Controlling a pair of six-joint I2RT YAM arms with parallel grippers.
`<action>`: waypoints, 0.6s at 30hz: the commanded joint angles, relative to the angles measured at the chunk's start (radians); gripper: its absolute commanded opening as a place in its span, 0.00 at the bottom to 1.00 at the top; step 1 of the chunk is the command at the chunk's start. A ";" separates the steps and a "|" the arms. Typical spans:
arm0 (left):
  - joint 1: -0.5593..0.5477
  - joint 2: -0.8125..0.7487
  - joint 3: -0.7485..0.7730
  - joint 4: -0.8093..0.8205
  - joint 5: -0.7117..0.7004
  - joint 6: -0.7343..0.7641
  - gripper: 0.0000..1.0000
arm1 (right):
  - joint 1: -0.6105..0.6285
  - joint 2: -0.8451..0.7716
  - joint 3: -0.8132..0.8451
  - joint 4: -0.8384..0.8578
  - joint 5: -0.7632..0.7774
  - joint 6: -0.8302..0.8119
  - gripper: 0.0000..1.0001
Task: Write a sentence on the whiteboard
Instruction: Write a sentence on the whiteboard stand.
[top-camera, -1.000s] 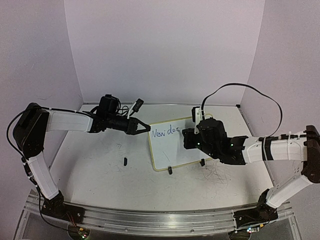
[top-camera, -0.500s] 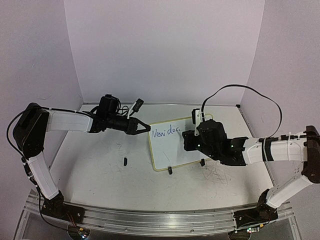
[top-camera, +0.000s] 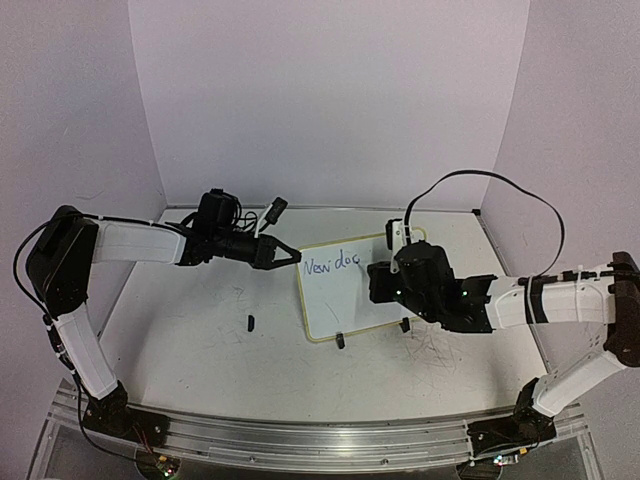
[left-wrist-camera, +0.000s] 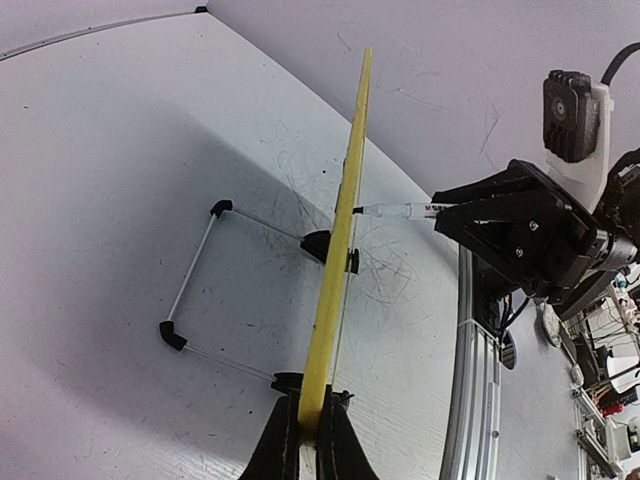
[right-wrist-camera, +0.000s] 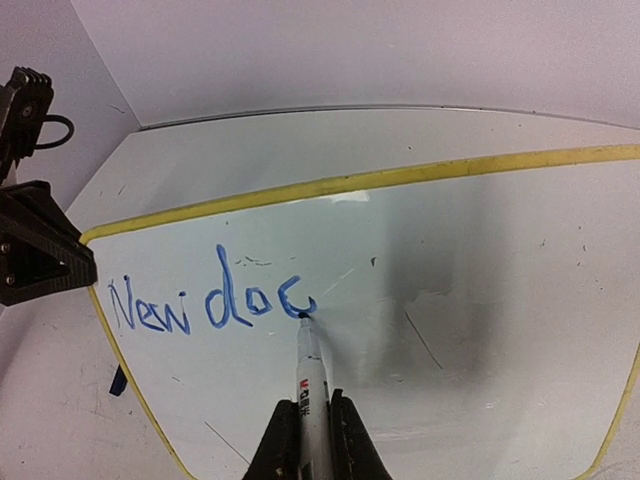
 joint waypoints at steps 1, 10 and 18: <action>0.000 0.001 0.002 -0.063 -0.008 0.008 0.00 | -0.006 -0.020 0.021 0.004 0.072 0.007 0.00; 0.001 -0.001 0.000 -0.064 -0.008 0.010 0.00 | -0.007 -0.006 0.044 0.021 0.075 -0.012 0.00; 0.001 -0.004 -0.001 -0.063 -0.008 0.011 0.00 | -0.006 0.022 0.070 0.032 0.052 -0.029 0.00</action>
